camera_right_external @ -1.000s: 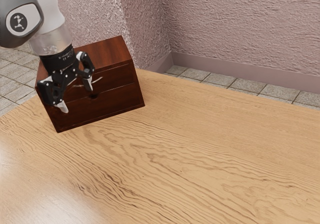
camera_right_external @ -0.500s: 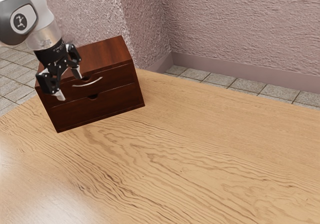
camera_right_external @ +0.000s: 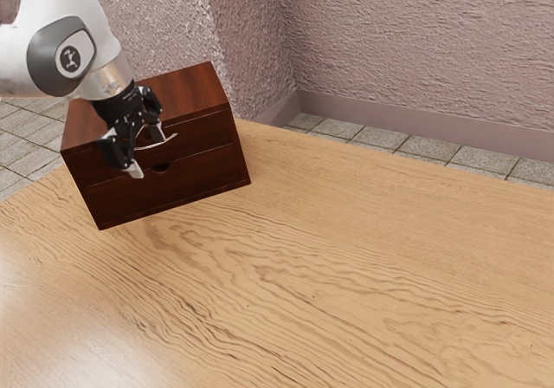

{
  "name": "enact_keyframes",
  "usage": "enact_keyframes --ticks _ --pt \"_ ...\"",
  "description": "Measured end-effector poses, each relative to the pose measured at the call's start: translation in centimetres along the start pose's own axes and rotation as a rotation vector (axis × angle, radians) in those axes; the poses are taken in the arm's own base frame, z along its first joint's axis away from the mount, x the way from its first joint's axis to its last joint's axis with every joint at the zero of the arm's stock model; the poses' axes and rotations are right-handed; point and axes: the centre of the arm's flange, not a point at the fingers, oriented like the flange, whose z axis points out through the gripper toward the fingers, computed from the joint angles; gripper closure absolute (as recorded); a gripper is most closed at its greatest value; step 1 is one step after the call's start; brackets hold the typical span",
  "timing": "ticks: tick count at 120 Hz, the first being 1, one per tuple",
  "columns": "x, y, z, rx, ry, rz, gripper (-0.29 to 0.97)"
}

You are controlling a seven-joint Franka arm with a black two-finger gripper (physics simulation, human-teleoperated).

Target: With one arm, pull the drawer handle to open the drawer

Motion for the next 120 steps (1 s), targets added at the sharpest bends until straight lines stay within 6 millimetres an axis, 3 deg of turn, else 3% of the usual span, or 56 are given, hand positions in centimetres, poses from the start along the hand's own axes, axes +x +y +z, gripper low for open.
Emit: enact_keyframes --ticks 16,41,76,120 --pt "2.0 0.7 1.0 -0.006 0.007 -0.072 0.00" --pt "4.5 3.7 2.3 -0.041 -0.003 -0.149 0.00" --pt "6.9 4.6 4.2 -0.042 0.005 -0.219 0.00" --pt "7.4 6.4 5.4 -0.072 -0.003 -0.250 0.00"
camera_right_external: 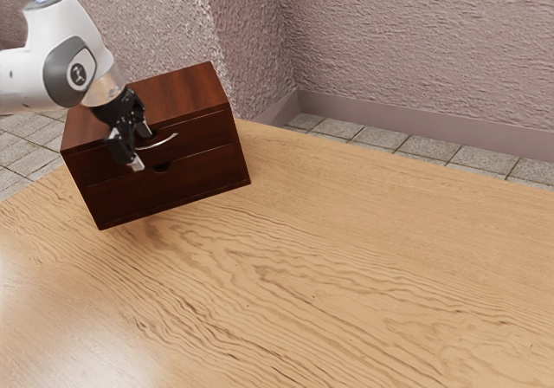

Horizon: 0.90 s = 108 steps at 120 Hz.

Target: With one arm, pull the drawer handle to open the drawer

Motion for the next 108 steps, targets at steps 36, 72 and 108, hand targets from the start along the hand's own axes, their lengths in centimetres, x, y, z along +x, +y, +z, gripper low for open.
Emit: enact_keyframes --ticks 36,72,108 --pt "-0.5 0.0 0.7 -0.005 -0.002 -0.042 0.00" --pt "-0.6 0.1 1.2 -0.017 0.001 -0.102 0.00" --pt "-0.1 0.0 1.7 -0.013 0.009 -0.153 0.20"
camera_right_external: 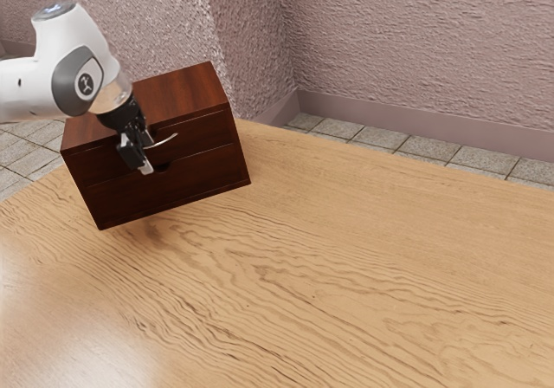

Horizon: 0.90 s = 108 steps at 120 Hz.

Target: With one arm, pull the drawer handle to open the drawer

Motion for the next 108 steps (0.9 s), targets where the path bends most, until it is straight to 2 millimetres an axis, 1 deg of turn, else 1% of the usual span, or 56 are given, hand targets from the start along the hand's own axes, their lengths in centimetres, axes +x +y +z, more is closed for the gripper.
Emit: enact_keyframes --ticks 11,24,38,62,94,108 --pt "0.2 0.0 0.1 0.001 0.002 -0.012 0.28" --pt "0.4 -0.1 0.6 0.009 0.007 -0.024 0.33" --pt "0.2 -0.7 1.0 0.018 0.008 -0.028 0.36" --pt "-0.8 -2.0 1.8 0.029 0.007 -0.018 0.38" --pt "-1.0 -3.4 0.8 0.008 0.006 -0.017 0.39" --pt "-1.3 -4.4 0.1 -0.001 0.008 -0.011 0.39"
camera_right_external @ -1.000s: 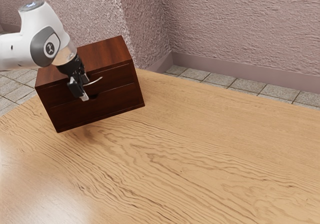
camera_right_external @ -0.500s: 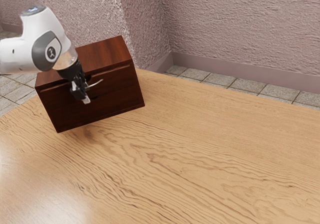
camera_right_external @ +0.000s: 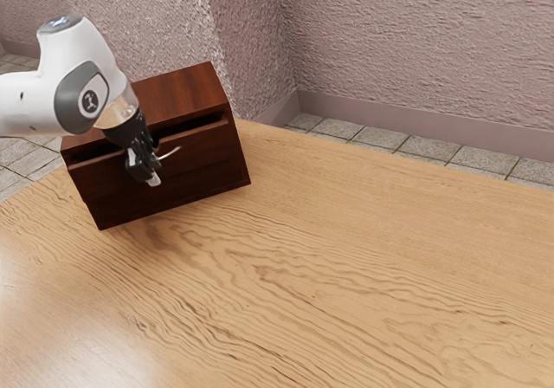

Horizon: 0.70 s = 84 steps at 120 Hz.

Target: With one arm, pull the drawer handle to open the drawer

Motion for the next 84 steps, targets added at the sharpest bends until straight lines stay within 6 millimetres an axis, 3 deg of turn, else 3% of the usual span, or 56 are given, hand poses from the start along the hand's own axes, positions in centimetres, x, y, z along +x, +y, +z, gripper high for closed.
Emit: enact_keyframes --ticks 48,84 --pt "-0.5 -2.5 -1.0 -0.034 0.003 0.002 0.38" --pt "0.3 -4.2 -1.5 -0.028 -0.002 -0.007 0.39"
